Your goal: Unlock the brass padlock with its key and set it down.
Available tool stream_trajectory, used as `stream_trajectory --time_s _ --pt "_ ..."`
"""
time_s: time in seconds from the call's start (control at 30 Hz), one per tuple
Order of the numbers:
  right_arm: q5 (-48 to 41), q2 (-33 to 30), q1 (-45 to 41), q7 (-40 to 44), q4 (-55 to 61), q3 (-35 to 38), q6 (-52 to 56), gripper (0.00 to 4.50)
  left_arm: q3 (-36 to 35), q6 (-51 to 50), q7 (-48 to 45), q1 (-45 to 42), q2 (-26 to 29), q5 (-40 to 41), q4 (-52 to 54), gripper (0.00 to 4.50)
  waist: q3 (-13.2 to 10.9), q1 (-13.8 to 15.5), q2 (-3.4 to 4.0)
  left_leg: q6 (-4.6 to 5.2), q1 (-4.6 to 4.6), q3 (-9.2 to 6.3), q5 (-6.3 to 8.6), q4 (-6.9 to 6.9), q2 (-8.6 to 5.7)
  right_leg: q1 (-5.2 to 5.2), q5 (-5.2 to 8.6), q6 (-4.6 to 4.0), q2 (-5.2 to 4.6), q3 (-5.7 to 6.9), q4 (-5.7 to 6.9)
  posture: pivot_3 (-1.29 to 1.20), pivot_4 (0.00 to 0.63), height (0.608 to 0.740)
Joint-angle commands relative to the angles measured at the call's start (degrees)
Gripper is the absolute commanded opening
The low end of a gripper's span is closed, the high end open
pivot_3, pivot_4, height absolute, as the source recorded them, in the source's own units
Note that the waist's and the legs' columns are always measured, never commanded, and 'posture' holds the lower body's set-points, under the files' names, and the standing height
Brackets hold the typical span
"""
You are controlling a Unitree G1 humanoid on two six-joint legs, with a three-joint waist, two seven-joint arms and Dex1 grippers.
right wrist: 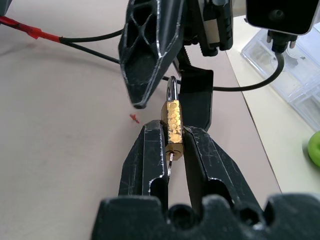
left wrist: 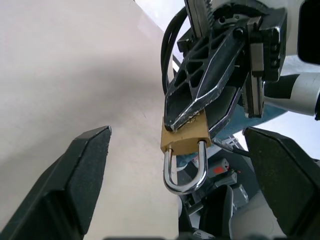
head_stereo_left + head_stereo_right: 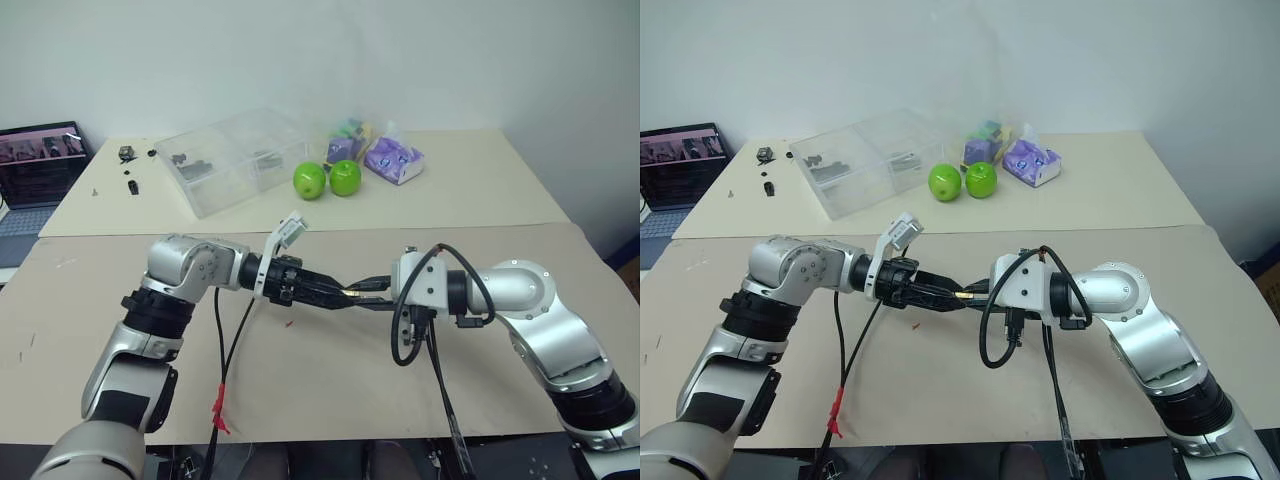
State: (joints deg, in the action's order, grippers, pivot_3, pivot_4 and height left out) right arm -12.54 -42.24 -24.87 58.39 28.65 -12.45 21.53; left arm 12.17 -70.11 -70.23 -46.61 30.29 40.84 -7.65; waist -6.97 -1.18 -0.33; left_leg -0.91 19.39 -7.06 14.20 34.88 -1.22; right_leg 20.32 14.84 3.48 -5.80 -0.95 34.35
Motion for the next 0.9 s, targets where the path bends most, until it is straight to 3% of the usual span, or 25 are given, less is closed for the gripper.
stream_trajectory --time_s 0.03,0.33,0.4,0.63,0.77,0.9 --pt "-0.15 -0.88 -0.75 -0.44 -0.35 2.73 -1.15 0.16 -1.67 2.92 -2.07 -1.21 2.65 -0.51 -0.72 4.32 0.00 -0.05 0.00 0.00 -0.01 0.00 0.00 0.00 0.00 0.00 0.00 0.00 0.00 0.00 0.00 0.00 0.150 0.740" --pt "-0.20 -2.68 -2.28 -0.45 -7.71 6.44 -1.76 0.16 -6.30 13.95 -0.68 -7.87 3.25 -4.94 -11.62 4.32 -0.01 0.32 -0.01 -0.01 0.01 0.00 -0.01 0.00 0.00 0.01 0.00 0.00 0.00 0.02 -0.18 0.00 0.150 0.740" --pt "-2.09 -2.70 -2.78 -0.63 -7.56 7.98 0.90 0.16 -6.01 20.50 1.11 -7.82 2.97 -8.65 -11.56 4.32 -0.01 0.24 -0.01 -0.03 0.06 0.00 -0.02 -0.01 0.00 0.00 -0.01 -0.02 0.00 0.02 -0.13 0.00 0.150 0.740" --pt "-11.89 -2.61 -3.99 -1.49 -3.73 12.32 15.24 0.16 0.27 50.07 6.49 1.22 0.43 -24.48 -3.66 4.32 0.00 0.26 0.00 -0.19 0.10 0.03 -0.11 -0.04 0.00 0.02 -0.07 -0.12 -0.03 -0.03 -0.20 0.00 0.150 0.740" --pt "-18.46 -3.28 -4.54 -1.62 -0.81 14.30 22.77 0.16 0.66 60.19 8.88 4.20 -2.06 -28.71 -2.52 4.32 0.00 0.59 0.00 -0.06 0.29 0.01 -0.04 0.02 0.02 0.10 -0.14 -0.22 -0.02 -0.01 -0.23 0.00 0.150 0.740" --pt "-24.57 -3.20 -6.83 -3.19 1.17 15.88 29.09 0.16 -0.82 58.71 10.05 5.50 -5.02 -26.28 -1.10 4.32 0.01 0.60 0.01 -0.05 0.34 0.01 -0.03 0.11 0.00 0.08 -0.22 -0.21 -0.03 0.02 -0.24 0.00 0.150 0.740"
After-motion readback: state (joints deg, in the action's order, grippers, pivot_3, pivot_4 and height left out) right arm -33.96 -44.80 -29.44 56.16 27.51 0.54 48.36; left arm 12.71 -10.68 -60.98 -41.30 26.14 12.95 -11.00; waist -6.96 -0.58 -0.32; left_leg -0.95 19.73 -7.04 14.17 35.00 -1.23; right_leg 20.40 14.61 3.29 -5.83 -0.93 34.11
